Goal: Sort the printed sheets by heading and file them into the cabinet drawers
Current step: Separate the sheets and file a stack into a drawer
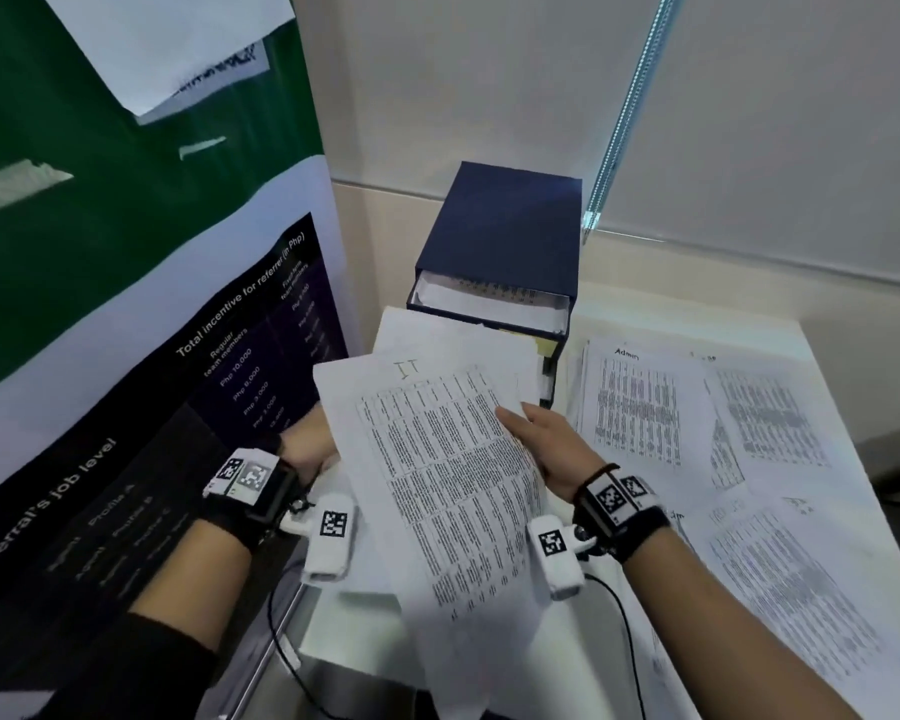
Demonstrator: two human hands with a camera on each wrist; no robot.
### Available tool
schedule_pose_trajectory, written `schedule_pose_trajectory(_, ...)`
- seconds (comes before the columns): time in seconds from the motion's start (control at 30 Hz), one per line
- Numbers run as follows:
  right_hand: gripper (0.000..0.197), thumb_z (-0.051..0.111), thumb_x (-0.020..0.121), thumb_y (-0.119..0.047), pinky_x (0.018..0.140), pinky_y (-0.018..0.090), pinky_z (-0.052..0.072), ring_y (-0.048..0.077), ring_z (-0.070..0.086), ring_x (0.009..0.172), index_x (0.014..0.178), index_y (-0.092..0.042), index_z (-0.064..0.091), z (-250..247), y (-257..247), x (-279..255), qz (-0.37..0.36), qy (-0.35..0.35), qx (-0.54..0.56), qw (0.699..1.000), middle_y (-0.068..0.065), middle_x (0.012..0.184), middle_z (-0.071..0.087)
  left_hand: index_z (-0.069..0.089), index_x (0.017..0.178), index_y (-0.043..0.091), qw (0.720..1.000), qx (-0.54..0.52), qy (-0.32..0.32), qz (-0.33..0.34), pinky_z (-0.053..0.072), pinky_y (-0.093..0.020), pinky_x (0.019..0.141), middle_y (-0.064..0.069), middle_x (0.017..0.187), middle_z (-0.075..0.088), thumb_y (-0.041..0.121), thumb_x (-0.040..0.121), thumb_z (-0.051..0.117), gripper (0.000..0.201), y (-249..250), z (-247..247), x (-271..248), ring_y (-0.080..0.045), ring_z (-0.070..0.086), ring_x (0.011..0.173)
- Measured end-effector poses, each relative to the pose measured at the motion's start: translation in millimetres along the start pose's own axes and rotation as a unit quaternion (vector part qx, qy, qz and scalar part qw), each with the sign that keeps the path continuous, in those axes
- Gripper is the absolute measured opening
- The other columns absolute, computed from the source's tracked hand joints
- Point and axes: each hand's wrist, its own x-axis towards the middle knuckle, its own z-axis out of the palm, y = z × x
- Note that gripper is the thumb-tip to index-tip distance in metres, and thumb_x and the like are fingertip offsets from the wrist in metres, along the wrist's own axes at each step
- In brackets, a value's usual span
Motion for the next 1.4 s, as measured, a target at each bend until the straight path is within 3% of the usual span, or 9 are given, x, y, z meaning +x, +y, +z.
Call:
schedule_pose_trajectory(0.13, 0.039, 0.063, 0.093, -0.028, 0.094, 0.043, 0.052, 0.031, 0.067, 0.107, 0.127, -0.009, 0.057, -6, -10, 19, 0.103, 0.042, 0.081, 0.990, 0.015, 0.117, 0.068, 0.062, 0.124, 0.013, 0.982, 0.050, -0.160, 0.086, 0.053, -0.041, 0.094, -0.013, 0.119, 0.069, 0.015, 0.086, 0.072, 0.040, -4, -6, -14, -0.026, 0.069, 0.102)
schedule_pose_trajectory(0.3, 0.037, 0.052, 0.098, -0.029, 0.070, 0.037, 0.059, 0.029, 0.071, 0.098, 0.123, -0.004, 0.063, -15, -14, 7, 0.170, 0.004, 0.153, 0.974, 0.019, 0.118, 0.068, 0.067, 0.121, 0.029, 0.970, 0.012, -0.223, 0.090, 0.036, -0.026, 0.049, -0.020, 0.098, 0.066, 0.030, 0.076, 0.079, 0.047, -17, -9, -24, -0.020, 0.050, 0.060)
schedule_pose_trajectory(0.4, 0.037, 0.048, 0.100, -0.028, 0.065, 0.038, 0.060, 0.030, 0.073, 0.090, 0.106, -0.002, 0.074, -24, -14, -1, 0.169, -0.014, 0.161, 0.972, 0.021, 0.111, 0.070, 0.063, 0.128, 0.026, 0.958, -0.072, -0.266, 0.074, 0.026, -0.029, 0.061, -0.028, 0.124, 0.060, 0.029, 0.072, 0.083, 0.060, -21, -14, -24, -0.030, 0.039, 0.086)
schedule_pose_trajectory(0.6, 0.035, 0.051, 0.098, -0.028, 0.085, 0.045, 0.057, 0.030, 0.069, 0.102, 0.118, -0.005, 0.069, -30, -23, -9, 0.160, -0.025, 0.165, 0.973, 0.019, 0.122, 0.066, 0.067, 0.122, 0.009, 0.968, -0.138, -0.202, 0.046, 0.055, -0.025, 0.057, -0.022, 0.123, 0.063, 0.007, 0.087, 0.064, 0.035, -17, -1, -8, -0.037, 0.061, 0.091)
schedule_pose_trajectory(0.7, 0.040, 0.053, 0.098, -0.028, 0.105, 0.052, 0.043, 0.033, 0.062, 0.116, 0.132, -0.008, 0.059, -43, -15, -16, 0.156, -0.046, 0.134, 0.978, 0.020, 0.131, 0.060, 0.068, 0.118, 0.003, 0.976, -0.158, -0.150, 0.028, 0.033, -0.016, 0.029, -0.023, 0.109, 0.055, 0.000, 0.090, 0.058, 0.030, -16, 10, 9, -0.011, 0.044, 0.049)
schedule_pose_trajectory(0.9, 0.038, 0.052, 0.094, -0.014, 0.086, 0.038, 0.056, 0.033, 0.066, 0.108, 0.128, 0.002, 0.055, -81, 28, -51, 0.127, -0.031, 0.052, 0.990, 0.021, 0.121, 0.065, 0.057, 0.124, -0.007, 0.993, -0.085, -0.059, 0.056, 0.023, -0.013, 0.027, -0.014, 0.073, 0.057, 0.001, 0.097, 0.049, 0.029, 0, 29, 25, -0.005, 0.035, 0.031)
schedule_pose_trajectory(1.13, 0.031, 0.072, 0.086, -0.024, 0.053, 0.025, 0.041, 0.010, 0.046, 0.046, 0.075, -0.005, 0.050, -64, 104, -66, 0.256, -0.046, -0.061, 0.964, 0.004, 0.058, 0.054, 0.061, 0.109, 0.028, 0.979, 0.128, 0.099, 0.127, 0.055, -0.034, 0.086, -0.005, 0.109, 0.065, 0.029, 0.086, 0.070, 0.025, 30, 46, 66, -0.022, 0.065, 0.089)
schedule_pose_trajectory(1.27, 0.026, 0.073, 0.085, -0.019, 0.071, 0.027, 0.054, 0.022, 0.068, 0.074, 0.099, 0.002, 0.069, -35, 129, -63, 0.272, -0.067, -0.018, 0.960, 0.014, 0.095, 0.072, 0.065, 0.107, 0.022, 0.962, 0.178, 0.138, 0.153, 0.053, -0.032, 0.074, 0.003, 0.080, 0.060, 0.033, 0.091, 0.062, 0.019, 38, 61, 74, -0.016, 0.057, 0.072)
schedule_pose_trajectory(1.4, 0.031, 0.059, 0.093, -0.007, 0.095, 0.048, 0.052, 0.038, 0.065, 0.106, 0.121, 0.006, 0.060, -33, 145, -55, 0.285, -0.041, 0.011, 0.958, 0.025, 0.115, 0.067, 0.060, 0.121, 0.013, 0.991, 0.117, 0.015, 0.070, 0.054, -0.045, 0.088, -0.018, 0.119, 0.066, 0.051, 0.081, 0.070, 0.056, 22, 60, 80, -0.038, 0.066, 0.104)
